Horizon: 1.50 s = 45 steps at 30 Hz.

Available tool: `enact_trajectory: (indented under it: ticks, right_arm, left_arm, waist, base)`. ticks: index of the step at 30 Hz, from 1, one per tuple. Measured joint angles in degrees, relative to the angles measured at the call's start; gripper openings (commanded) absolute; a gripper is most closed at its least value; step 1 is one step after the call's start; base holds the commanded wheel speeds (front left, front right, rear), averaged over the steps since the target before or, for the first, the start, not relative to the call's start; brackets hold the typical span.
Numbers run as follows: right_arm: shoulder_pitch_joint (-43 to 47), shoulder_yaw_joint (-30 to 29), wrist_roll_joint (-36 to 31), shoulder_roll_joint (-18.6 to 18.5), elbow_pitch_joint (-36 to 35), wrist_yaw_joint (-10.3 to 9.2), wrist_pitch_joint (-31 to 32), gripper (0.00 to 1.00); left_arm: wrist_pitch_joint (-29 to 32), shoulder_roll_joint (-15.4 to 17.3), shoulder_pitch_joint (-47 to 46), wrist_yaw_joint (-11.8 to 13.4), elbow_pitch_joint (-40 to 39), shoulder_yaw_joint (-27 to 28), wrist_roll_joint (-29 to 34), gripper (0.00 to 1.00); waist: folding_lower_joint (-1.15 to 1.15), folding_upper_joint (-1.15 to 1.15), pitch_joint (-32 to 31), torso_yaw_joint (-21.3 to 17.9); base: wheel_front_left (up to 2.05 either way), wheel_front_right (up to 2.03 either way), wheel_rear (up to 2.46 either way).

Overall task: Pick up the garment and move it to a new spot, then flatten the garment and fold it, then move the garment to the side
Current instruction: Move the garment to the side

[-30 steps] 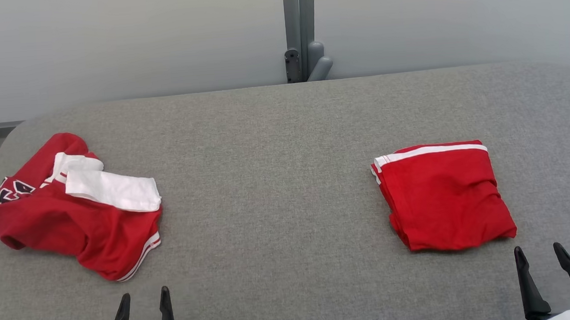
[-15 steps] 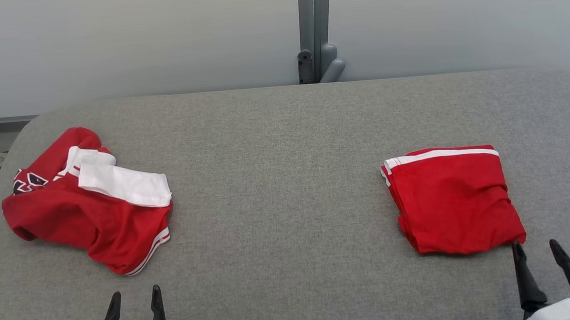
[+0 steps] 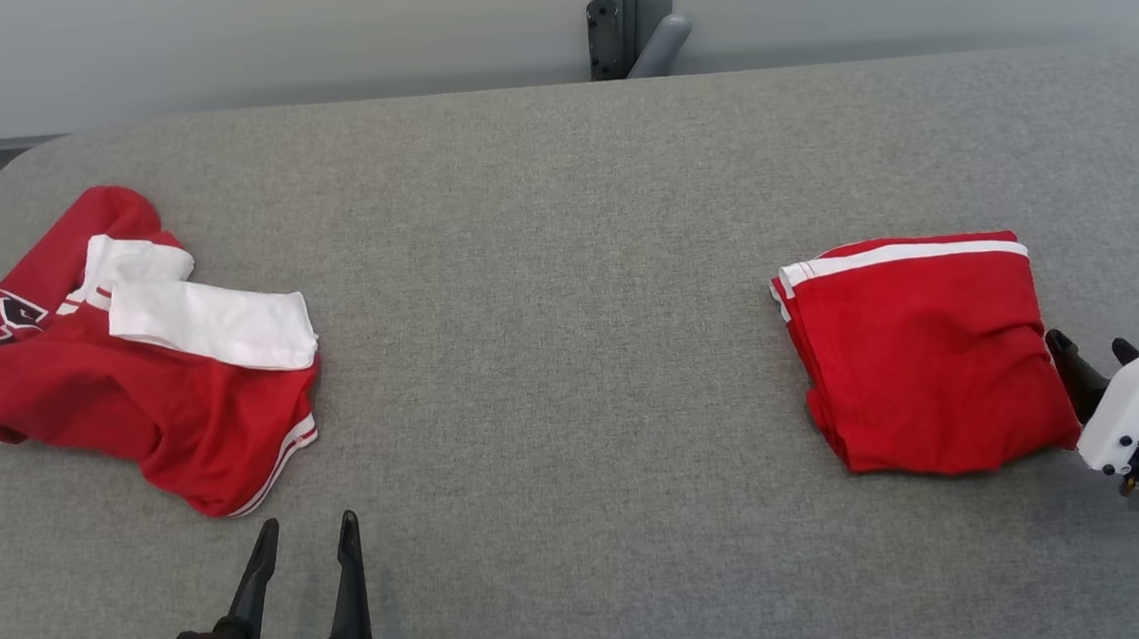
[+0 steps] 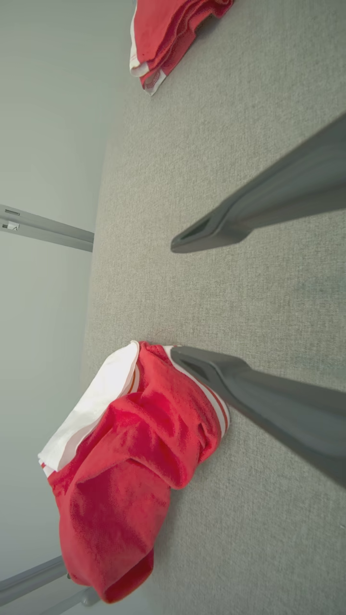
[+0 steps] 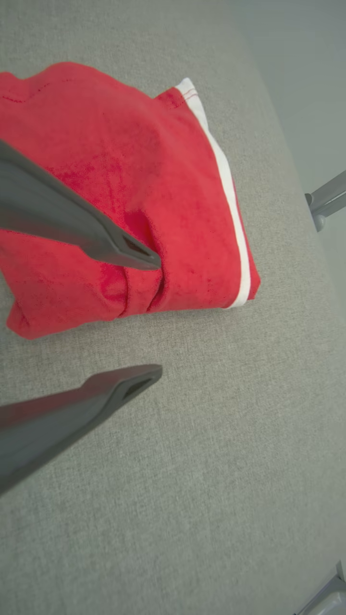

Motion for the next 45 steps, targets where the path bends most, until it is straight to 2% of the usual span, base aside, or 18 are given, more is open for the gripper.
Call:
enact_trajectory:
  ticks: [4, 8, 9, 10, 16, 21, 25, 29, 36, 45]
  right_arm:
    - [-2.48, 1.59, 1.2, 0.51, 3.74, -0.01, 2.64, 1.0]
    - [-4.04, 1.92, 2.33, 0.7, 7.3, 0.0, 2.41, 1.0]
    - [-4.43, 1.82, 2.83, 0.84, 7.98, 0.0, 2.07, 0.29]
    - [-4.43, 1.82, 2.83, 0.84, 7.98, 0.0, 2.07, 0.0]
    - [-6.93, 3.43, 5.13, 1.01, 9.81, 0.01, 0.44, 0.0]
    - [-11.74, 4.08, 4.0, -2.13, 10.51, 0.01, -1.45, 0.0]
    - [-17.43, 3.19, 0.34, -5.03, 11.54, 0.01, -3.31, 0.0]
    - [-21.87, 1.07, -2.26, -6.08, 14.52, 0.01, -4.33, 0.0]
    - [-25.3, -3.91, -6.72, -10.71, 20.42, 0.01, -6.59, 0.0]
    - [-28.82, -5.39, -15.48, -11.16, 23.96, 0.01, -11.83, 0.0]
  left_arm:
    - [0.0, 0.01, -1.05, -0.12, 0.37, 0.03, -0.15, 1.0]
    - [0.0, 0.0, -1.69, -0.14, 0.66, -0.66, -0.32, 1.0]
    - [0.0, 0.0, -1.83, -0.14, 0.66, -0.75, -0.42, 1.0]
    - [0.0, 0.0, -1.83, -0.14, 0.66, -0.75, -0.42, 1.0]
    - [0.0, -0.01, -2.22, -0.13, 0.27, -0.98, -0.93, 1.0]
    - [-0.01, 0.01, -4.08, -0.15, -0.92, -0.31, -0.09, 1.0]
    - [-0.01, 1.15, -8.06, -0.24, -2.16, -1.23, 0.63, 1.0]
    - [0.0, 2.21, -10.67, -0.43, -3.24, -2.24, 0.67, 1.0]
    - [0.0, 3.74, -12.11, -0.48, -4.45, -3.05, 0.48, 1.0]
    - [0.0, 4.6, -11.79, -0.48, -4.32, -2.29, 0.08, 1.0]
  waist:
    - [0.0, 0.0, 2.04, 0.93]
    - [0.0, 0.0, 3.23, 2.0]
    - [0.0, 0.0, 3.46, 2.16]
    - [0.0, 0.0, 3.46, 2.16]
    - [0.0, 0.0, 4.42, 0.73]
    - [0.0, 0.0, 6.1, -2.28]
    - [0.0, 0.0, 9.2, -4.48]
    - [0.01, 0.0, 12.92, -6.41]
    - [0.01, 0.0, 18.41, -9.32]
    - [0.01, 0.0, 20.7, -10.1]
  base:
    - [0.0, 0.0, 0.0]
    - [0.0, 0.0, 0.0]
    - [0.0, 0.0, 0.0]
    - [0.0, 0.0, 0.0]
    - [0.0, 0.0, 0.0]
    - [0.0, 0.0, 0.0]
    - [0.0, 0.0, 0.0]
    - [0.0, 0.0, 0.0]
    - [0.0, 0.0, 0.0]
    - [0.0, 0.0, 0.0]
